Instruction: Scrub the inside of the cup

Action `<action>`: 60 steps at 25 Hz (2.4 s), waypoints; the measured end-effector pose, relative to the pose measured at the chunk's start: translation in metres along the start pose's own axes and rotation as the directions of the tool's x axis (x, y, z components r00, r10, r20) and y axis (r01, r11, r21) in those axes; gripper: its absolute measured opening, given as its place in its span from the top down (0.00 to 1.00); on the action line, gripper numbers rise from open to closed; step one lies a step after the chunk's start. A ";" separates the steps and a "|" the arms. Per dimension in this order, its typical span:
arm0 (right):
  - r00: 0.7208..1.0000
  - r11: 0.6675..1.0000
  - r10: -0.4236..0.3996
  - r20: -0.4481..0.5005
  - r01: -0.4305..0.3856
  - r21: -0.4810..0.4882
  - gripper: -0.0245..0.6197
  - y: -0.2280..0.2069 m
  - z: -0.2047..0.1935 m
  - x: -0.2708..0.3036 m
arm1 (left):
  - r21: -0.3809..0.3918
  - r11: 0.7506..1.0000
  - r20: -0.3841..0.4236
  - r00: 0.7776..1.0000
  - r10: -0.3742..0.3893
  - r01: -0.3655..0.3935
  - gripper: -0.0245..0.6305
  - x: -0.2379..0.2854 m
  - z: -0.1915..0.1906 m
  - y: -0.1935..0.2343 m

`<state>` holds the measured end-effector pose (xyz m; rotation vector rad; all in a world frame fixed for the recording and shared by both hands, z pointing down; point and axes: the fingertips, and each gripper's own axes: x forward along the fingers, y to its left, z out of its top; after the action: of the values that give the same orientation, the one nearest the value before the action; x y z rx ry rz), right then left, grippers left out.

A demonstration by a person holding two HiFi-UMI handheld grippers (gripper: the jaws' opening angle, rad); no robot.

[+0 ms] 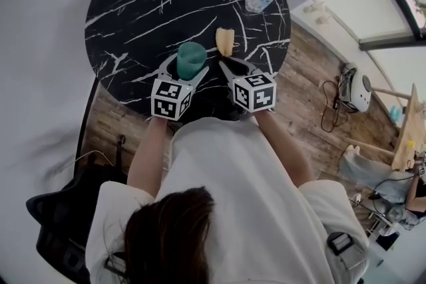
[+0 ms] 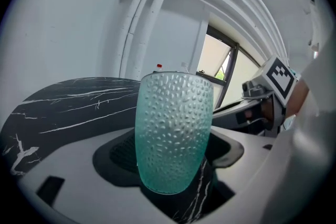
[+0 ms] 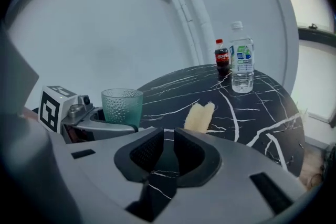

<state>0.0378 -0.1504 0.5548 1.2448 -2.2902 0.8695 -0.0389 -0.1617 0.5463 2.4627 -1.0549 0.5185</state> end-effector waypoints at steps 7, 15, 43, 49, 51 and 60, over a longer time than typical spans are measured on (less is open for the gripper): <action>0.997 0.997 0.052 -0.052 -0.055 -0.053 0.86 0.019 0.000 0.016 | 0.095 0.994 -0.036 0.998 -0.043 0.046 0.42 0.006 -0.004 -0.017; 0.998 0.993 0.044 -0.041 -0.048 -0.110 0.89 0.029 -0.001 0.012 | 0.134 0.990 -0.047 0.998 -0.046 0.052 0.42 0.000 -0.006 -0.019; 0.990 0.981 0.119 0.073 -0.106 -0.163 0.90 0.049 0.036 0.005 | 0.257 0.960 -0.105 0.991 -0.086 0.111 0.42 -0.008 -0.010 -0.035; 0.994 0.985 0.111 0.016 -0.108 -0.131 0.90 0.048 0.014 0.011 | 0.260 0.962 -0.169 0.985 -0.035 0.079 0.42 -0.005 -0.022 -0.023; 0.993 0.986 0.114 0.003 -0.113 -0.126 0.90 0.050 0.010 0.013 | 0.271 0.960 -0.196 0.980 -0.021 0.075 0.42 -0.004 -0.027 -0.019; 0.994 0.989 0.099 -0.045 -0.103 -0.102 0.90 0.046 -0.005 0.021 | 0.303 0.947 -0.310 0.951 -0.009 0.108 0.42 0.001 -0.045 -0.016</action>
<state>-0.0121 -0.1406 0.5557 1.0660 -2.3519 0.7908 -0.0341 -0.1299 0.5810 2.5574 -0.8194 1.0852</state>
